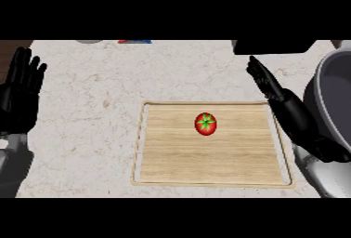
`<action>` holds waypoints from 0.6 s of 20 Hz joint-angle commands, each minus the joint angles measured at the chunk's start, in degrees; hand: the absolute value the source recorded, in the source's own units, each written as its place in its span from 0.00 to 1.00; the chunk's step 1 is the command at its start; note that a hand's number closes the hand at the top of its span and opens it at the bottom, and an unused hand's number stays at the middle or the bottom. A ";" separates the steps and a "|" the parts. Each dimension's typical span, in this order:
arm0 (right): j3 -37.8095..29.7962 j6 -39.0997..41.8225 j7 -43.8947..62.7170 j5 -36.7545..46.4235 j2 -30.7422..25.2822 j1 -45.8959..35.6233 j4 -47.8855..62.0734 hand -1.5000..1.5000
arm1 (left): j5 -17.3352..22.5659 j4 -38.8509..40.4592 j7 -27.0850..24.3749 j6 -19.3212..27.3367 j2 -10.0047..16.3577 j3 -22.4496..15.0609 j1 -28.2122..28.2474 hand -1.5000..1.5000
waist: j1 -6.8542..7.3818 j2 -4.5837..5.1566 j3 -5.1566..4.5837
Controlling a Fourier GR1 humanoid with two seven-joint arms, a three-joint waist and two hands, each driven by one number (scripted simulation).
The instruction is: Pick the tomato from the tray and place it in the pot
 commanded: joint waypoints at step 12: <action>-6.60 24.98 -25.57 5.15 -12.74 -12.85 28.45 0.00 | -4.31 -0.49 -0.73 0.84 -6.37 -7.21 -3.34 0.50 | 2.56 0.43 -2.11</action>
